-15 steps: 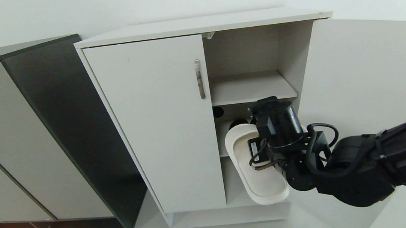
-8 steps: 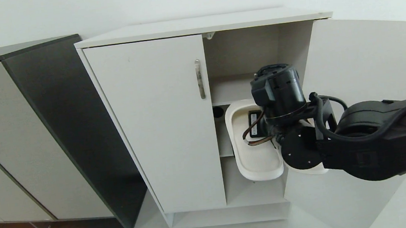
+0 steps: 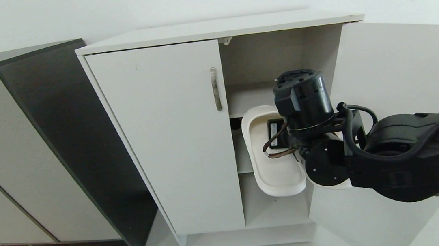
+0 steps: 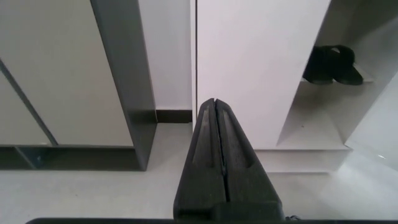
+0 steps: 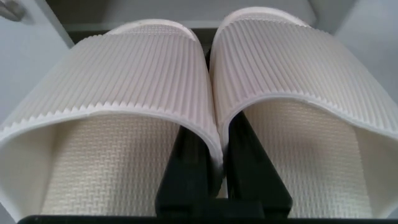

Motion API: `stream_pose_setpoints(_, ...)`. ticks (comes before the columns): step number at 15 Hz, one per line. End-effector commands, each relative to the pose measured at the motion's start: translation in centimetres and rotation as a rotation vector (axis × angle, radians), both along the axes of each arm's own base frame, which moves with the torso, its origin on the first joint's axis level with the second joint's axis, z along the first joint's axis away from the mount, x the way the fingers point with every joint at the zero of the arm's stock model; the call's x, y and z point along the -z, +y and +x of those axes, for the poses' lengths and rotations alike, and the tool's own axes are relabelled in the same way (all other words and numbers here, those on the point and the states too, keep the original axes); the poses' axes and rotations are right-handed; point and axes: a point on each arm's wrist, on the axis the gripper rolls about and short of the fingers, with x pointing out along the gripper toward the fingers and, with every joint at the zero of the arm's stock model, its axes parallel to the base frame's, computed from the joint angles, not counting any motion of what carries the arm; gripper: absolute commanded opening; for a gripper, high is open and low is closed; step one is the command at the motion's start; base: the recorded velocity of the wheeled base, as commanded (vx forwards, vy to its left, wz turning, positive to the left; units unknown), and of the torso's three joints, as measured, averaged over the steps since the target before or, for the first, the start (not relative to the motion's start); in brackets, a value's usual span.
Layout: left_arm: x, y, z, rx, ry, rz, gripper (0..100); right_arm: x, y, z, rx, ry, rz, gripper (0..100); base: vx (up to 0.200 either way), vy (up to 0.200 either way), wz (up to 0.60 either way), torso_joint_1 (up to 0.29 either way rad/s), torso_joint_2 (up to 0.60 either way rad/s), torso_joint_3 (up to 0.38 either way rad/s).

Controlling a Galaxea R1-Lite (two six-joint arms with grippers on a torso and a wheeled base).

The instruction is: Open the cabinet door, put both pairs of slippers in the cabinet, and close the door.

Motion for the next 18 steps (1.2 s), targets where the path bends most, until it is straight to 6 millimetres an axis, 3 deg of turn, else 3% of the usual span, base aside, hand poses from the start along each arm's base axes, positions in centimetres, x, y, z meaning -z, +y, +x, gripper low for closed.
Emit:
stream_pose_setpoints(1, 0.0, 0.0, 0.0, -0.001, 0.000, -0.001, 0, 0.0, 0.0, 0.0, 0.001, 0.000, 0.001, 0, 0.200, 0.000, 0.00, 0.002, 0.00, -0.002)
stream_pose_setpoints(10, 0.0, 0.0, 0.0, 0.002, 0.000, 0.002, 0, 0.2, 0.0, 0.1, -0.006, 0.005, 0.004, 0, 0.200, 0.000, 0.00, 0.003, 0.00, 0.002)
stream_pose_setpoints(13, 0.0, 0.0, 0.0, 0.004, 0.000, 0.003, 0, 0.8, 0.1, 0.5, -0.025, -0.034, 0.033, 0, 0.000, 0.000, 0.00, 0.000, 0.00, 0.000)
stream_pose_setpoints(18, 0.0, 0.0, 0.0, 0.004, 0.000, 0.002, 0, 2.7, 0.1, 3.8, -0.060, -0.025, -0.040, 0, 0.000, 0.000, 0.00, 0.000, 0.00, 0.000)
